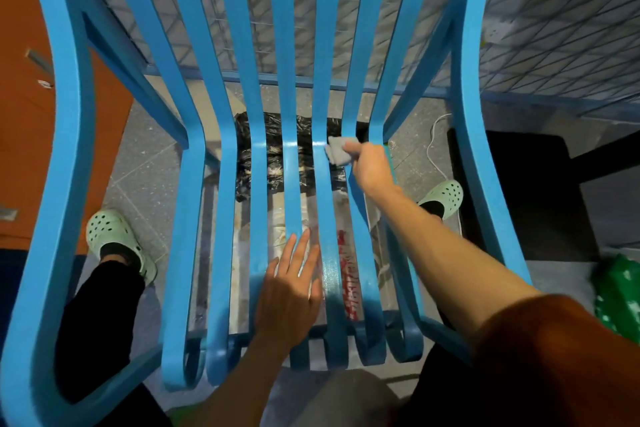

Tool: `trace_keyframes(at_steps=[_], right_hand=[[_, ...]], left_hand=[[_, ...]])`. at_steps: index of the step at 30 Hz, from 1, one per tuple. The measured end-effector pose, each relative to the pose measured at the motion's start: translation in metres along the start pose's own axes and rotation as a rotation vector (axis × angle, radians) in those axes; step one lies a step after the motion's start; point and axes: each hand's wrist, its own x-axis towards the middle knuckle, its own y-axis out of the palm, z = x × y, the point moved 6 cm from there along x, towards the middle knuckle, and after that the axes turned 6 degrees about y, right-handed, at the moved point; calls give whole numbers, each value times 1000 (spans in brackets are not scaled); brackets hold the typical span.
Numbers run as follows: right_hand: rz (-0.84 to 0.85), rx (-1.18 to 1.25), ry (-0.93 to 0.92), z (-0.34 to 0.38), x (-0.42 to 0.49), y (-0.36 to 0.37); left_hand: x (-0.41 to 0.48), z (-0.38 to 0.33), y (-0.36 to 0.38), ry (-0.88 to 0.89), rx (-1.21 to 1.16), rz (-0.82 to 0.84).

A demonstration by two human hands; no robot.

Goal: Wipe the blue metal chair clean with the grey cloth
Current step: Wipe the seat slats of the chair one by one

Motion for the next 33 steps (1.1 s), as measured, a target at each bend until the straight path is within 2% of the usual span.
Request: trace_keyframes(at_steps=[3,7,9,11,14,17,18,23,33], right_hand=[[-29,-55,0,1,-2,2],[-42,23,49,-36,-25,-5],[-37,69,60,-45,-64,-4],[2,79,76,-64,-94,-4],[-42,-168,13,-82,-143,-19],[20,-638,-221,-98,-187,-24],[26,-702,-270,-107,-198,-27],[30,-770,-255,-151,-236,-36],[39,-859,-320,-139,-214,-45]], left_hand=[[-1,3,1,-10,-10,9],[-2,1,-2,35,-6,-53],[-5,3,-3,29,-15,-60],[-6,8,0,-4,29,1],[-4,9,5,-75,118,168],[-3,7,3,-97,120,207],[-4,6,2,-93,122,208],[-3,6,1,-86,99,210],[-1,5,1,-85,103,233]])
